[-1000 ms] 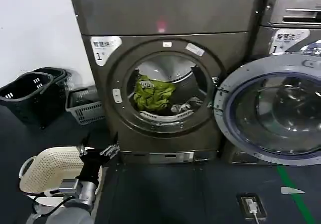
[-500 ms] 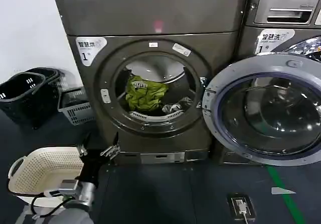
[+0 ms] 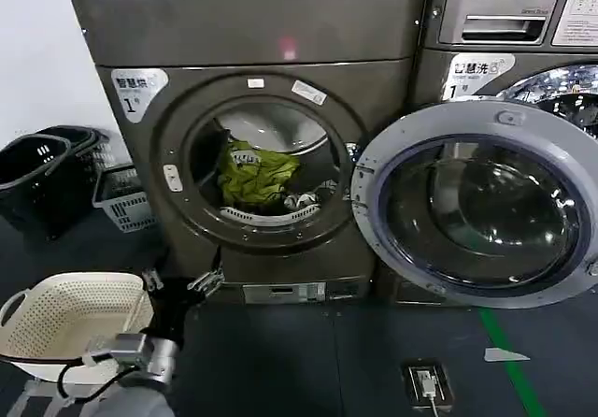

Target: Grasp the clothes from the dryer.

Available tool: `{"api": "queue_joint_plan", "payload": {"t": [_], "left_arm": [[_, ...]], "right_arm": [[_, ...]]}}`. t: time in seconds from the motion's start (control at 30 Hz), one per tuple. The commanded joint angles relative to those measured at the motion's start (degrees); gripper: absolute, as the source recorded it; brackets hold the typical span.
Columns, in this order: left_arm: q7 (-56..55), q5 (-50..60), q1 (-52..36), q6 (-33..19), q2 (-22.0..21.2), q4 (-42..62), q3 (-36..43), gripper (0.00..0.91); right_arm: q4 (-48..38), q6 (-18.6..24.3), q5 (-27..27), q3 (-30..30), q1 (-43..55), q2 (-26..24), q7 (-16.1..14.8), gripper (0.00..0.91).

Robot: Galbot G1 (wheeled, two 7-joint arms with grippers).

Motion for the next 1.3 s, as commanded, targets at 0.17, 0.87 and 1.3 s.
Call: {"api": "queue_joint_plan", "payload": {"t": [0.17, 0.87, 1.3], "left_arm": [[0.1, -0.2, -0.3, 0.0, -0.3, 0.2, 0.1, 0.907], [1.4, 0.0, -0.6, -0.8, -0.5, 0.1, 0.5, 0.907], [1.3, -0.3, 0.1, -0.7, 0.3, -0.8, 0.4, 0.907]], "right_arm": [[0.2, 0.2, 0.1, 0.1, 0.0, 0.2, -0.1, 0.907], [-0.2, 2.6, -0.3, 0.0, 0.0, 0.6, -1.2, 0.907], [0.9, 3.9, -0.5, -0.5, -0.2, 1.3, -2.3, 0.907]]}}
